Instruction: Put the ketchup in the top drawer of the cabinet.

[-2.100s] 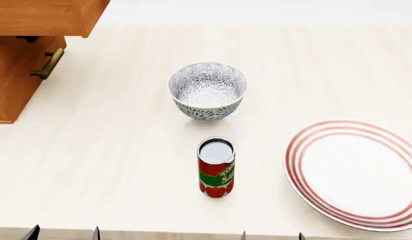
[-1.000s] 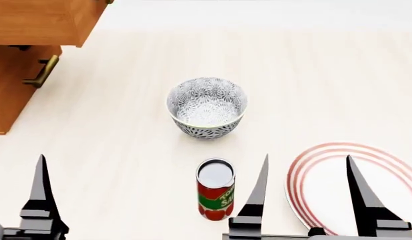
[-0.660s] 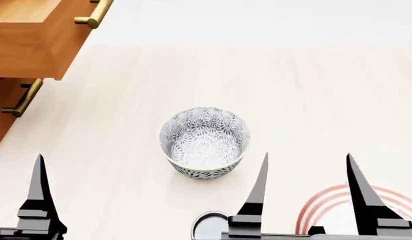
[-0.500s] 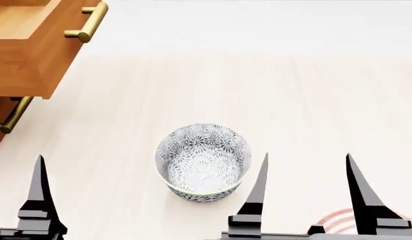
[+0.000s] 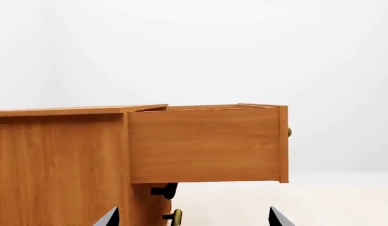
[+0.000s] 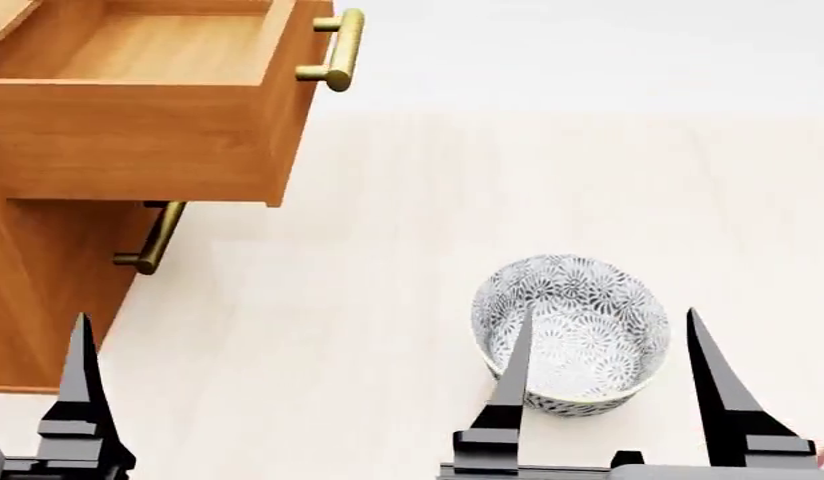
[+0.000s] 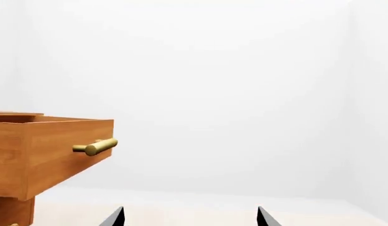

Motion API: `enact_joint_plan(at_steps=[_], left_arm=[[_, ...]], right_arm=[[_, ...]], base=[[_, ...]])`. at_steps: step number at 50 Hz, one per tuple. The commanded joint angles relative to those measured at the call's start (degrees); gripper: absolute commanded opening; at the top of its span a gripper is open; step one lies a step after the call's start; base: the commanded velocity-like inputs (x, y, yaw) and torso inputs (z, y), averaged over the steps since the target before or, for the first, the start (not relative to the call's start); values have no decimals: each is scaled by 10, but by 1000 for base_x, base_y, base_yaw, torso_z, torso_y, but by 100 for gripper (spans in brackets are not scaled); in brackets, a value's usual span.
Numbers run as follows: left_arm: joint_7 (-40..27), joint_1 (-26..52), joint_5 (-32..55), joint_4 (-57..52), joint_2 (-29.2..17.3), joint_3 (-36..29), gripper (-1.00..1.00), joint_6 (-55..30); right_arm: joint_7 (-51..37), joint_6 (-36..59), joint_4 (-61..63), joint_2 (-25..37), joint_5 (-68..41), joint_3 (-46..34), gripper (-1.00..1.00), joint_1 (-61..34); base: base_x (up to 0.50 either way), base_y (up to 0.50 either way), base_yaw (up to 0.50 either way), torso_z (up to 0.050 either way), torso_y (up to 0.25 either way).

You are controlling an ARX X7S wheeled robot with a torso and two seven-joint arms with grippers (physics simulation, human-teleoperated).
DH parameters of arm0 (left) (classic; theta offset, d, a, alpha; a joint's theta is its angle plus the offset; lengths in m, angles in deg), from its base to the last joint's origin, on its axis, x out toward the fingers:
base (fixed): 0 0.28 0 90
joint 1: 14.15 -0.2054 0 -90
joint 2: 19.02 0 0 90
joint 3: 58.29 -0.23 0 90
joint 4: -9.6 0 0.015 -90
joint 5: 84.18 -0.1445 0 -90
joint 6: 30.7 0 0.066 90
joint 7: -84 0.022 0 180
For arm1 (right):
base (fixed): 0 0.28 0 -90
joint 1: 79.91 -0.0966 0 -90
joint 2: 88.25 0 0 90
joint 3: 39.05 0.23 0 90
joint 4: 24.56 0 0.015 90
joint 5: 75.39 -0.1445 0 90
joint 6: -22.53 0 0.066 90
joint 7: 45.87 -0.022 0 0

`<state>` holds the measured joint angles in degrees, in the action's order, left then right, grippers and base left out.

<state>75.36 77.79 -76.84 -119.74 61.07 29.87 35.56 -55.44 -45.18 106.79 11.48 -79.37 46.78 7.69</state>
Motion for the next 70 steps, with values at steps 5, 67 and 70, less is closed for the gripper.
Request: enact_joint_plan(at_steps=[5,67,70], left_arm=[[-6,1,4,7,-6,-5,100,4],[-46,2,33,37,-32,-28,100,23],[-48,3,35,38,-33,-28,100,22]], right_arm=[[-6,-3,-6,6,-7,-4,100,0],[75,-14,-71,154,-166,247,100,72],[87,-14,-71,158,-181,256,100,78]], base=[[0,500,0,0,0],[75,129,0,0,0],[0,0,0,0,0]])
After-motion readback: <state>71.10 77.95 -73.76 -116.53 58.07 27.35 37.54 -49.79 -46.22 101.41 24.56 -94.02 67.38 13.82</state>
